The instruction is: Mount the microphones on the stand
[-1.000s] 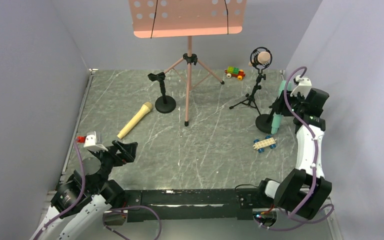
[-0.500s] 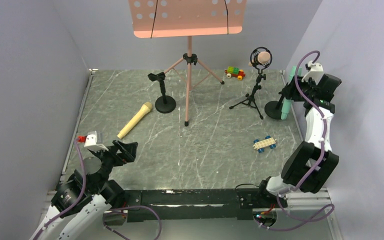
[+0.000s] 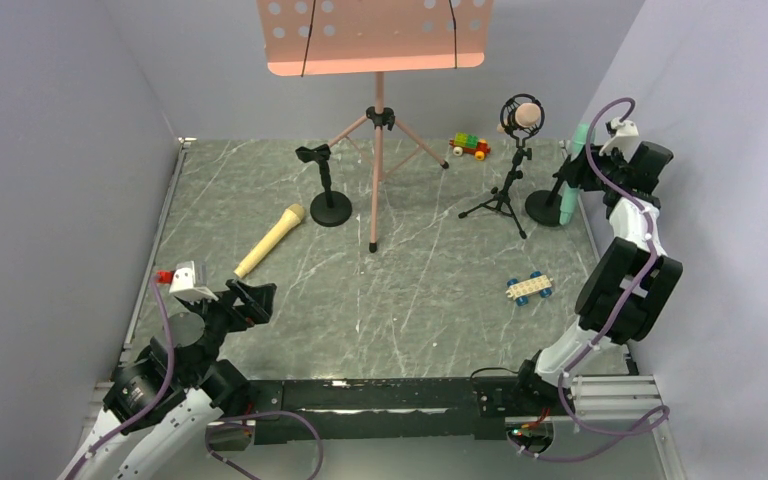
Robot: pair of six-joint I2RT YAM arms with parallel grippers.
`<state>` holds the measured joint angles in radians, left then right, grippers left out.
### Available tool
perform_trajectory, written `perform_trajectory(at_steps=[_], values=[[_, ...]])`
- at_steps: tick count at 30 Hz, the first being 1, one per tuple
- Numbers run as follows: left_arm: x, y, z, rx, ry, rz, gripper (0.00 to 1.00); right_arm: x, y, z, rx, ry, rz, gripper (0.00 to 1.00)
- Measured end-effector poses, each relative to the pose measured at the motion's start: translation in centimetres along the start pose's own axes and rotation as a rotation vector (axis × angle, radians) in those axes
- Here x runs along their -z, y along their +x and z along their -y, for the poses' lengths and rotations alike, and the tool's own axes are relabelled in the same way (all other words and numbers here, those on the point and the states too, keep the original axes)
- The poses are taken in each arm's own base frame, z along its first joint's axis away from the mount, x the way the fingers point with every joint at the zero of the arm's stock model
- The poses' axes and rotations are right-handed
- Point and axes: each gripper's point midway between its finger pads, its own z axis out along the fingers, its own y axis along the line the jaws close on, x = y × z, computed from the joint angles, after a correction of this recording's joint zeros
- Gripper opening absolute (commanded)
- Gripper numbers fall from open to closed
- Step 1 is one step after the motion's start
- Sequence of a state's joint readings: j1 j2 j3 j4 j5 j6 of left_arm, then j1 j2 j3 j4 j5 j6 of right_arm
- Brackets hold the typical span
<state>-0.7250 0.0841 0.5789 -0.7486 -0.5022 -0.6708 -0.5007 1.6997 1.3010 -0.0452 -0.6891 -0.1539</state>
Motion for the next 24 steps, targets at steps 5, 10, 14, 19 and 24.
perform_trajectory(at_steps=[5, 10, 14, 19, 24], values=[[0.0, 0.0, 0.0, 0.003, 0.000, 0.001, 0.99, -0.9, 0.2, 0.3, 0.009, -0.022, 0.019, 0.52], [0.0, 0.0, 0.0, 0.003, 0.000, 0.001, 0.99, -1.1, -0.3, 0.5, 0.072, -0.022, 0.053, 0.63], [0.0, 0.0, 0.0, 0.001, 0.001, 0.000, 0.99, -0.9, -0.2, 0.3, 0.109, -0.029, 0.063, 0.71], [0.0, 0.1, 0.1, -0.002, 0.007, -0.004, 0.99, -0.3, -0.3, 0.0, 0.122, -0.032, 0.063, 0.99], [0.0, 0.1, 0.1, -0.016, 0.008, -0.004, 0.99, 1.9, -2.4, 0.6, 0.133, 0.006, 0.085, 1.00]])
